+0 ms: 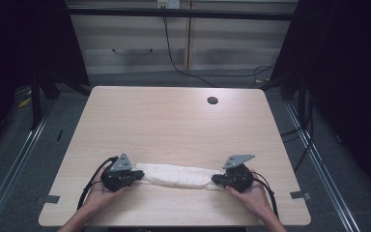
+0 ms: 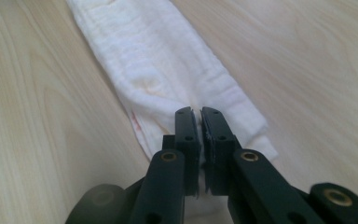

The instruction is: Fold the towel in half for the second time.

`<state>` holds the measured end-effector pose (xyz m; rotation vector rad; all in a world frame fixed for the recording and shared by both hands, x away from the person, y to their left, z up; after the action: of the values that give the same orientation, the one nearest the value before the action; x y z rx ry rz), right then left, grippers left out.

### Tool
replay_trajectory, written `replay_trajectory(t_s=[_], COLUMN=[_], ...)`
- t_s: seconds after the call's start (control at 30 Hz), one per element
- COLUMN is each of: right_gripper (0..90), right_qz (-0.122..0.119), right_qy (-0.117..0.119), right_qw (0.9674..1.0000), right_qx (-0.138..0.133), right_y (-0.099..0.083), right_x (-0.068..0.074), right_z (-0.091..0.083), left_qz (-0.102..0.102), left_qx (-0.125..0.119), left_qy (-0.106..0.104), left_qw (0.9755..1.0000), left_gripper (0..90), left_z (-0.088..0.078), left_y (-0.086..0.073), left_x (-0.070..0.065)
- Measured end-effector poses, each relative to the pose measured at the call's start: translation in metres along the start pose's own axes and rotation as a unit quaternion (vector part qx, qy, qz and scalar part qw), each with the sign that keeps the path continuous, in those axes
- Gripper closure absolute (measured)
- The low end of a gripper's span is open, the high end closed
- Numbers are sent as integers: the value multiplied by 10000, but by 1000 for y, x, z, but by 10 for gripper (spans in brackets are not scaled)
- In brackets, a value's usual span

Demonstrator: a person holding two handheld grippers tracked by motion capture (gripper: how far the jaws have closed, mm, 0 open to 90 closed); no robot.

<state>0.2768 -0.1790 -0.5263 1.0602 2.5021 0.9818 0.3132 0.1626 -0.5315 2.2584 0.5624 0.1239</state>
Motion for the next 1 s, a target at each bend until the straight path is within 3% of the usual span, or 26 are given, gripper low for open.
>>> replay_trajectory(t_s=[0.2, 0.27, 0.53, 0.7, 0.8, 1.0], right_gripper=[862, 862, 858, 815, 752, 687], right_qz=[163, 252, 469, 529, 545, 619], right_qy=[-1, 58, -220, -306, -272, 121], right_qw=[9998, 9996, 9983, 9975, 9974, 9960], right_qx=[-79, -140, -265, -342, -392, -627], right_y=[-9, -9, 2, 9, 10, 10], right_x=[0, -2, -19, -23, -19, -10], right_z=[-3, -2, 11, 15, 12, -2], left_qz=[-250, -251, -547, -509, -483, -631], left_qx=[-164, -174, -325, -285, -341, -528], left_qy=[-139, -114, -57, -92, -62, -112], left_qw=[9995, 9995, 9980, 9983, 9982, 9965], left_gripper=[866, 866, 860, 809, 778, 703], left_z=[0, 2, 10, 6, 1, -12], left_y=[-2, -1, 6, 5, 8, 8], left_x=[2, 4, 20, 18, 19, 17])
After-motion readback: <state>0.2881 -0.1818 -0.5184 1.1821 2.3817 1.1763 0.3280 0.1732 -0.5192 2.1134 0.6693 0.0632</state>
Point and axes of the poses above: each handheld gripper's, and its own axes: z roughly forward along the jaws, y roughly out of its top, x roughly to its left, the point moved 5 cm from there along z, roughly forward along the jaws, and after that the axes turned 6 degrees about -y, right-handed, at the moved point
